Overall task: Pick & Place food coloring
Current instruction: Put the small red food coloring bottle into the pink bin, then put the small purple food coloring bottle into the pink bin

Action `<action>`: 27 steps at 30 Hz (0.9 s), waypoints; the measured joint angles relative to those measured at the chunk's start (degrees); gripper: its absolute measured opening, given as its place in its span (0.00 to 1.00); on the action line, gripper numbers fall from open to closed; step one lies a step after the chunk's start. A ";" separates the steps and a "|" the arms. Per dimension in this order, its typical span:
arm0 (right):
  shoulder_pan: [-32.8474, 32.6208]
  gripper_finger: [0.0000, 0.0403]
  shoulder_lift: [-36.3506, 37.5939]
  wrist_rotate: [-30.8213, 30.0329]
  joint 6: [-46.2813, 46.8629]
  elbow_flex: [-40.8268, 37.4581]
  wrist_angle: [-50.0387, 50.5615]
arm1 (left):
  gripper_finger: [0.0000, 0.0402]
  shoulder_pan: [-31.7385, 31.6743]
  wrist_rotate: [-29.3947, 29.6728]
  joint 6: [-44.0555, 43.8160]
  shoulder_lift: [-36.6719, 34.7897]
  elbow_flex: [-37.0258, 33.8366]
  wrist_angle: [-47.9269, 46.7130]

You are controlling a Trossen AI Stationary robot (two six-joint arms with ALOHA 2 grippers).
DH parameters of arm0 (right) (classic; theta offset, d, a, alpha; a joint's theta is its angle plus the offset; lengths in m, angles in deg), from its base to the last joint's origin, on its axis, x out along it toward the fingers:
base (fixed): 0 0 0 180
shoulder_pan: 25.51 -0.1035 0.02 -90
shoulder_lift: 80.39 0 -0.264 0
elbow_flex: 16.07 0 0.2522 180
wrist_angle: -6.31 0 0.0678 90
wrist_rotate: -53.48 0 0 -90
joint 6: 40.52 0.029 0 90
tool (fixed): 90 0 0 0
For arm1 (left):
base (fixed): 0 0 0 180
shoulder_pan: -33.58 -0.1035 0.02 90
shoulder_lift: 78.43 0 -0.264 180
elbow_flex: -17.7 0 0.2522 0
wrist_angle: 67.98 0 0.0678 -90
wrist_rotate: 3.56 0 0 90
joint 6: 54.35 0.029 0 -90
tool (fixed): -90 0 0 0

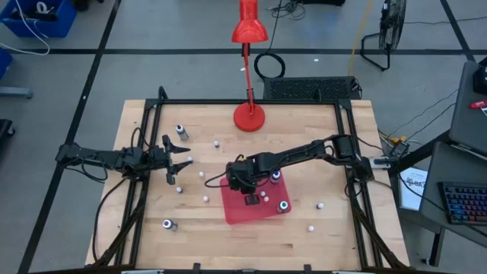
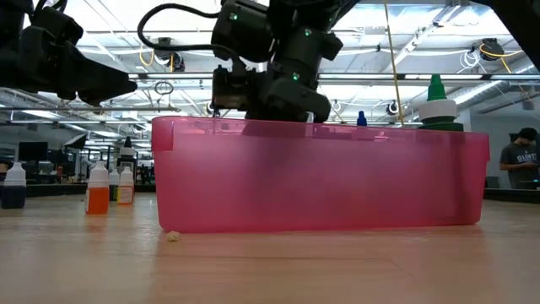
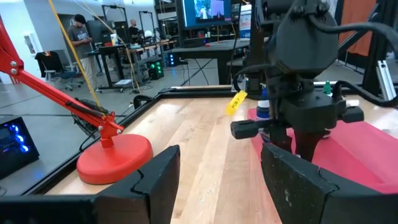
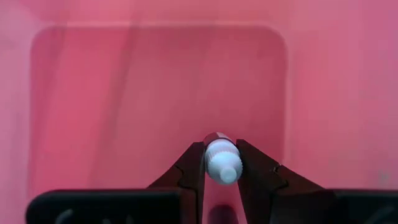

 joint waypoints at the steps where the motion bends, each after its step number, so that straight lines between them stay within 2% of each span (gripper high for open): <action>1: 0.06 0.14 0.03 0.07 0.04 -0.48 -1.04 | 0.56 0.00 0.02 0.00 -0.01 0.00 -0.01; 5: 0.11 0.17 0.09 0.03 0.11 -1.23 -3.11 | 0.56 0.00 0.00 0.00 -0.01 0.00 -0.01; 11: 0.03 0.42 0.24 -0.30 1.27 -1.35 -3.39 | 0.56 0.01 0.00 0.00 0.01 0.01 0.00; 15: 0.05 0.51 2.82 -0.25 3.93 -1.25 -2.54 | 0.56 0.01 0.02 0.00 0.01 0.00 -0.01; 22: -0.36 0.53 10.05 -0.22 9.02 -1.22 0.08 | 0.56 0.00 0.02 0.00 0.01 0.00 -0.01; 27: -2.91 0.51 16.44 -0.10 19.69 -1.20 13.12 | 0.56 0.00 0.00 0.00 0.00 0.00 0.01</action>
